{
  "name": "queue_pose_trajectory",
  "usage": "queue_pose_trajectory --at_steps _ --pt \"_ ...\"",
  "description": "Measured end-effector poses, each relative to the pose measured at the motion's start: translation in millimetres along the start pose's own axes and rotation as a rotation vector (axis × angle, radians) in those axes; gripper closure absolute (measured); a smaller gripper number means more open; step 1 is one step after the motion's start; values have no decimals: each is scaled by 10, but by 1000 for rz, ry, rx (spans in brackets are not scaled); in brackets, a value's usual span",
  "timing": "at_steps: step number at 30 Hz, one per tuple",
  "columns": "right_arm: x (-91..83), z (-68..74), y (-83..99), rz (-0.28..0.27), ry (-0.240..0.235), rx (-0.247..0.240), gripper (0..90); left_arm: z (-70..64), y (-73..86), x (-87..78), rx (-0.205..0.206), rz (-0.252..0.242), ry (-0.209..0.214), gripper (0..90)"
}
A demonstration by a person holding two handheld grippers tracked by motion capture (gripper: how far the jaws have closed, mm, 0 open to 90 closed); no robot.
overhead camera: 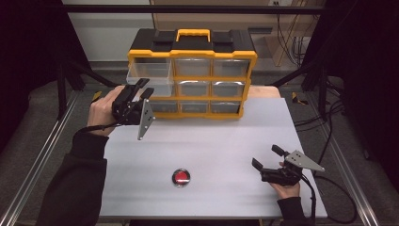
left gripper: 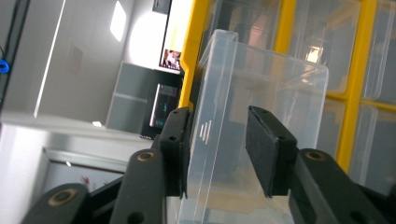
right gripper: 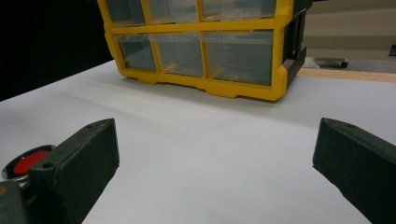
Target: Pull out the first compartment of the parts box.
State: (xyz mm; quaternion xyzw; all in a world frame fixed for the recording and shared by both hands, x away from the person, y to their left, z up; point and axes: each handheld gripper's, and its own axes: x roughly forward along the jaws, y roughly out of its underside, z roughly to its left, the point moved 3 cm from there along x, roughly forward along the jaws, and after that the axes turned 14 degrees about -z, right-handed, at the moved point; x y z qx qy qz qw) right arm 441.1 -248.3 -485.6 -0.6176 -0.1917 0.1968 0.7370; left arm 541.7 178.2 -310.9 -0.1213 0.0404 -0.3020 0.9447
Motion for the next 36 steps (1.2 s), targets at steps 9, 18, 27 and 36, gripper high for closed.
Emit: queue_pose_trajectory --at_steps 9,18,27,36 --pt "0 1 0 0 0 0 10 105 -5 -48 -296 23 -41 378" --pt "0 -1 -1 -2 -2 -2 9 174 15 -115 -572 38 -58 213" --pt "-3 -2 -3 -2 -1 -3 9 222 20 -223 -797 66 -56 109" --pt "-3 -2 -5 -2 -2 -4 9 187 26 -310 -911 63 -75 58"
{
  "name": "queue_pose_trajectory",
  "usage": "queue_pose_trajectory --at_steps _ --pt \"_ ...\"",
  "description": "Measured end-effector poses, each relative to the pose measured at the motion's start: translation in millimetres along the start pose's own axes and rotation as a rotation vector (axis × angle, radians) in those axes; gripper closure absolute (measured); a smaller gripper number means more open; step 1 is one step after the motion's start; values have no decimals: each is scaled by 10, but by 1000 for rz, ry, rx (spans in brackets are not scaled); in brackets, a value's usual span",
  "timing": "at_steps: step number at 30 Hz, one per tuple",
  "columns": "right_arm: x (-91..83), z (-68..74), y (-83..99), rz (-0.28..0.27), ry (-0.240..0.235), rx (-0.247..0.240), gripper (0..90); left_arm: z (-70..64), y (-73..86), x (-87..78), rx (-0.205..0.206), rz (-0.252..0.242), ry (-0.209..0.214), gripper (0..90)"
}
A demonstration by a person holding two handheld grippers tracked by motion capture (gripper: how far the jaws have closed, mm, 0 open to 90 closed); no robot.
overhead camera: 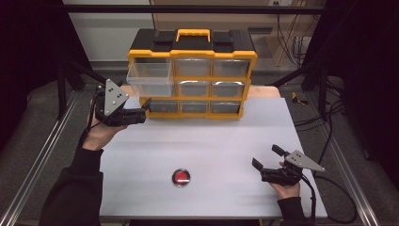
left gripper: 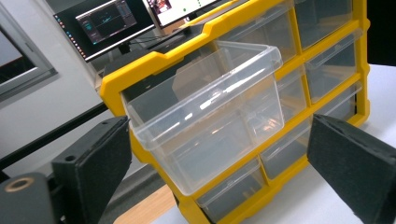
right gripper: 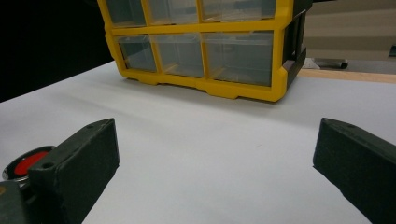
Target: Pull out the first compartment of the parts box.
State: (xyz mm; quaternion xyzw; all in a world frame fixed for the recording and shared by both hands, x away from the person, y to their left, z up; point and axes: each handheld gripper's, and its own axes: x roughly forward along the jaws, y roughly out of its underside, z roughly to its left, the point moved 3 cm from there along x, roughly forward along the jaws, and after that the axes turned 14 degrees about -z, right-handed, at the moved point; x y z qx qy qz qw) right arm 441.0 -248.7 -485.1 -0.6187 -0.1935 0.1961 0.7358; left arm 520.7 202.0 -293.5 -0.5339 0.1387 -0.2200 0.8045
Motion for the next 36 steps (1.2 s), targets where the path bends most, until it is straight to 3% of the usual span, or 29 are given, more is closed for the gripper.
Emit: queue_pose_trajectory --at_steps 3,7,15,26,36 --pt "-1 -1 -1 -1 -1 0 9 -20 39 -41 -37 -3 8 48" --pt "0 -1 0 1 0 0 8 -56 112 -111 -48 10 13 41" --pt "4 6 7 5 -2 2 7 -91 296 -270 -136 -5 25 31" --pt "5 8 9 9 -2 6 6 -222 613 -396 -200 -2 30 21" --pt "5 14 11 11 -3 9 6 -385 868 -428 -248 49 56 20"
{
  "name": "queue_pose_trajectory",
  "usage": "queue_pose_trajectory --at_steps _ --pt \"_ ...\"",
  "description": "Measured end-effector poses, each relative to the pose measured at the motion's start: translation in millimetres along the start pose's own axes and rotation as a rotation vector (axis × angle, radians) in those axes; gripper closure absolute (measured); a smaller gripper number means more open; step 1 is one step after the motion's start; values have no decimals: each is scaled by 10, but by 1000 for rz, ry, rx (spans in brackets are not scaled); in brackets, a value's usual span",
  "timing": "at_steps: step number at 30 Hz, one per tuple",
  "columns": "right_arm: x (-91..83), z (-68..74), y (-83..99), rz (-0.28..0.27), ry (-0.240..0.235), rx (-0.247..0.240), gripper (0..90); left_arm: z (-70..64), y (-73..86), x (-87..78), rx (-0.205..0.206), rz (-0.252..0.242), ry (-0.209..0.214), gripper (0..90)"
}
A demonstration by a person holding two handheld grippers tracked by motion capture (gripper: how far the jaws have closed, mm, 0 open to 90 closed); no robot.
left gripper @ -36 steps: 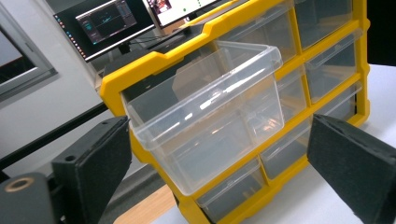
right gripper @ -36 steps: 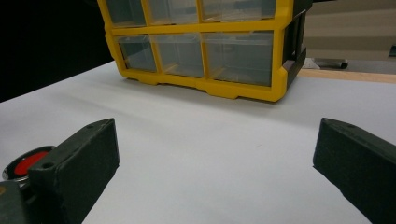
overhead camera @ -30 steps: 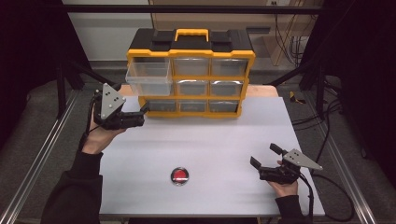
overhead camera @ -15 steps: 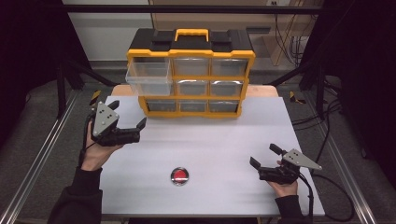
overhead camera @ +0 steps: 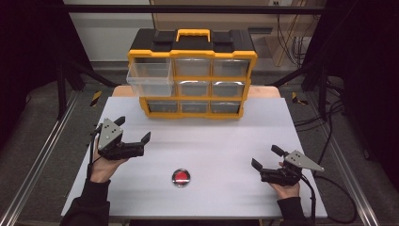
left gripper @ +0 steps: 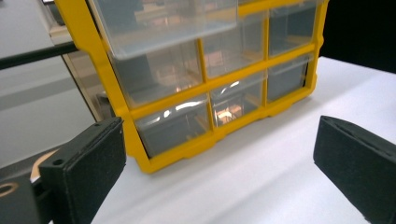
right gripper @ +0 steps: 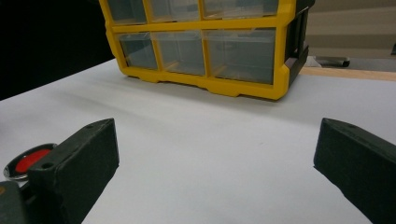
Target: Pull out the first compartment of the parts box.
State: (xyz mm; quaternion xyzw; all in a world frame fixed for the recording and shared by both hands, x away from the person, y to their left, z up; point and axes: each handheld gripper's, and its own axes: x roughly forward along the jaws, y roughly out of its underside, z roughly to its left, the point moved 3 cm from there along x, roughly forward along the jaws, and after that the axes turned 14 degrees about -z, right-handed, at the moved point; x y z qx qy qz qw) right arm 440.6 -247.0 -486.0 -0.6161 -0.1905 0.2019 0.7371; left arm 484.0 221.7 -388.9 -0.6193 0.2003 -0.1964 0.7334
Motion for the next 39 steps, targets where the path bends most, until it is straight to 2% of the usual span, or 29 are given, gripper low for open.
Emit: queue_pose_trajectory --at_steps 2,7,10,14,16,17,19,22,24,27,32,39 --pt "1 -1 1 -1 -1 -2 6 -13 47 4 -3 26 5 20" --pt "-5 -5 -8 -5 2 -3 6 -79 130 6 -10 42 20 16" --pt "-3 -5 -4 -2 1 -6 6 -128 181 24 16 56 30 16" --pt "1 -1 3 3 -2 -6 6 -185 240 32 6 75 37 15" --pt "0 0 1 1 -3 -3 6 -208 268 44 18 71 42 14" --pt "-1 0 0 2 -3 -1 6 -229 288 47 2 86 46 14" --pt "-1 1 0 2 -3 0 7 -254 317 59 -24 83 62 7" --pt "-2 -2 0 0 -4 -10 7 -295 358 75 -38 96 78 5" --pt "-3 -1 0 1 -5 -7 7 -322 384 79 -65 95 102 4" --pt "0 2 1 2 -5 -3 7 -375 423 91 -40 145 124 7" --pt "1 7 1 1 -8 -5 7 -485 490 113 2 196 149 11" --pt "6 19 6 6 -9 -1 7 -555 555 115 -11 213 172 15"
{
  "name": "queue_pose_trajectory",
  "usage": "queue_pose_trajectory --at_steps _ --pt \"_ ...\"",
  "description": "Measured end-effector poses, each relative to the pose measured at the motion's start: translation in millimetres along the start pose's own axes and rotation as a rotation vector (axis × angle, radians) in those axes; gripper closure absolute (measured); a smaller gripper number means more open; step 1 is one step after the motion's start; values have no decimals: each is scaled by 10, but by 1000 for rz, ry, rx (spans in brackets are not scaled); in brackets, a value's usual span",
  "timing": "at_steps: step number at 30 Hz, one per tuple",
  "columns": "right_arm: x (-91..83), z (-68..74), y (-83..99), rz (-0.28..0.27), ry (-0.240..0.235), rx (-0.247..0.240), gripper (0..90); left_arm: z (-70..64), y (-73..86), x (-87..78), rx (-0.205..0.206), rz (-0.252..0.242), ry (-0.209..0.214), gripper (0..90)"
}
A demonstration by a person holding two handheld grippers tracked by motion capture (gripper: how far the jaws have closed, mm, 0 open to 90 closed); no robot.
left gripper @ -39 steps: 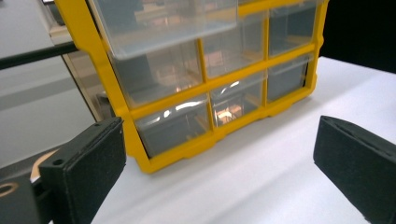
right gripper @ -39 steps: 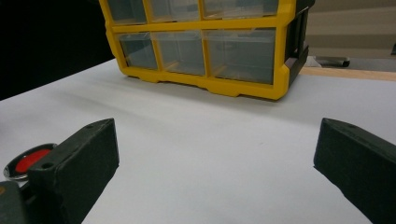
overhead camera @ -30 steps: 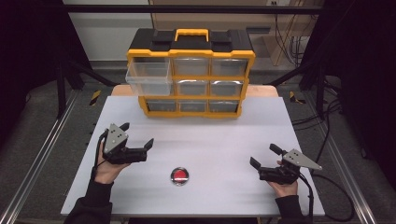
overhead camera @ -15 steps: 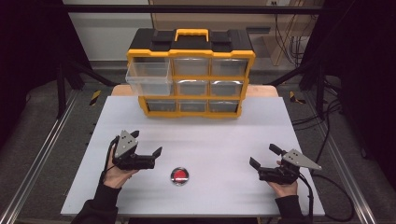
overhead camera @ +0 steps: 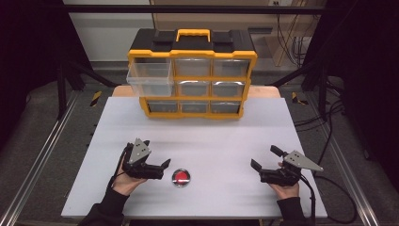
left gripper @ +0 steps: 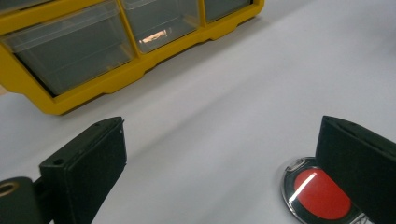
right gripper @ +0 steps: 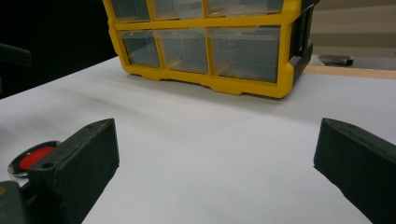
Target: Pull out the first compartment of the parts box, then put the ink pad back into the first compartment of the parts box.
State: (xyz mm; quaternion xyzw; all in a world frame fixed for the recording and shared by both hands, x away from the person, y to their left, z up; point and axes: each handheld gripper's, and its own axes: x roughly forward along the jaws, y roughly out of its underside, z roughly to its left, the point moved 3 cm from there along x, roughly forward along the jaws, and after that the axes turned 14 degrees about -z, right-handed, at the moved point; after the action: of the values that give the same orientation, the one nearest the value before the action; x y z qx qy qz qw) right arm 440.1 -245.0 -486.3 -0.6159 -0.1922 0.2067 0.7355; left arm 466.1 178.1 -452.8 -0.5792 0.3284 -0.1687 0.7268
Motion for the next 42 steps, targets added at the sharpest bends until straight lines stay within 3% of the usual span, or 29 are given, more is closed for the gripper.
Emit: queue_pose_trajectory --at_steps 10,42 --pt "5 -3 6 4 0 -5 7 -125 30 55 -26 19 48 14" --pt "8 1 12 9 -5 0 5 -554 212 259 -3 169 163 13"
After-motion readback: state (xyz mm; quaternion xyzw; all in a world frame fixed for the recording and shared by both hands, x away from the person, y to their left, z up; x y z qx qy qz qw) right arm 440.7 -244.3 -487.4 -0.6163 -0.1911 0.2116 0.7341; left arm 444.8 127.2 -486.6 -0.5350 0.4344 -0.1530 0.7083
